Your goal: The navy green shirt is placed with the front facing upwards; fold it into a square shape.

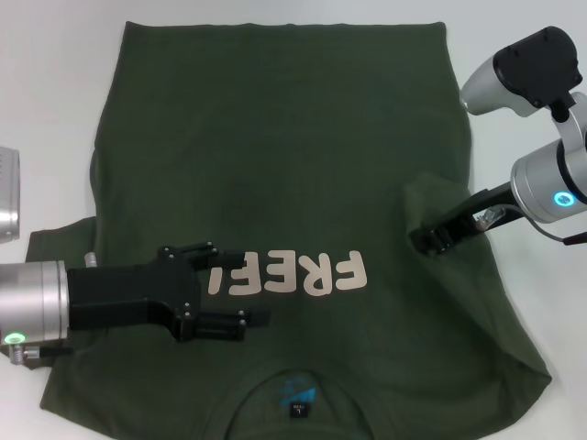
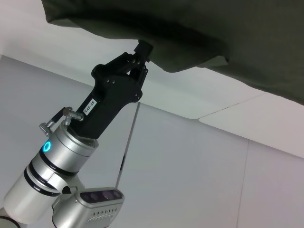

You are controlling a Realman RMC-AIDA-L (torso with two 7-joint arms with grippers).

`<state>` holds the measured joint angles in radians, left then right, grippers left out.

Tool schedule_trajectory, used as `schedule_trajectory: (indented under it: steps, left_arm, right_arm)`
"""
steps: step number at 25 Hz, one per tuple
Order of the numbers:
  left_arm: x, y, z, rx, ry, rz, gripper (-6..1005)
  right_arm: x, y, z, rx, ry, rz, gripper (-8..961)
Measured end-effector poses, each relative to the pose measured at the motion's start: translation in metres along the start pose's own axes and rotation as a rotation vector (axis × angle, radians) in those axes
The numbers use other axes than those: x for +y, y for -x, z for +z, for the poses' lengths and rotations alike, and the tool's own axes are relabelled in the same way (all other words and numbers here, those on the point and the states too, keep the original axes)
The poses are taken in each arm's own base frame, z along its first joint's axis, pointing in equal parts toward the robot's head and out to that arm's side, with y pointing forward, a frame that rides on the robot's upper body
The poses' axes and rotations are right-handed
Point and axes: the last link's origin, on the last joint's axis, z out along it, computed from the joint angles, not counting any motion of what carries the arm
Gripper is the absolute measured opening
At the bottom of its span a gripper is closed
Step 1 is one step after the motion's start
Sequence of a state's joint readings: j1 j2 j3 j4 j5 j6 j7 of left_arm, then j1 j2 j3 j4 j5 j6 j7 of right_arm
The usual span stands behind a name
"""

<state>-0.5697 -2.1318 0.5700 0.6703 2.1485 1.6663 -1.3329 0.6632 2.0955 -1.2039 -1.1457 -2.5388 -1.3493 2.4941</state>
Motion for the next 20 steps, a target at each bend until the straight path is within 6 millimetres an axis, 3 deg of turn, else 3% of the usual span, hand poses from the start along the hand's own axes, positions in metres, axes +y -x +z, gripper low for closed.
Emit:
schedule_trajectory:
  steps: [10,16,20]
  left_arm:
    - [-0.001,0.000,0.000,-0.006,-0.004,0.002,882]
    - [-0.001,0.000,0.000,-0.006,-0.008,0.002,881]
    - [-0.002,0.000,-0.001,0.001,-0.013,-0.005,880]
  right_arm:
    - [0.006,0.004,0.003,-0.036,0.055,-0.010,62]
    - [0.013,0.009,0.000,-0.096,0.118,-0.033,261]
    - [0.016,0.002,-0.009,-0.200,0.218,-0.089,450]
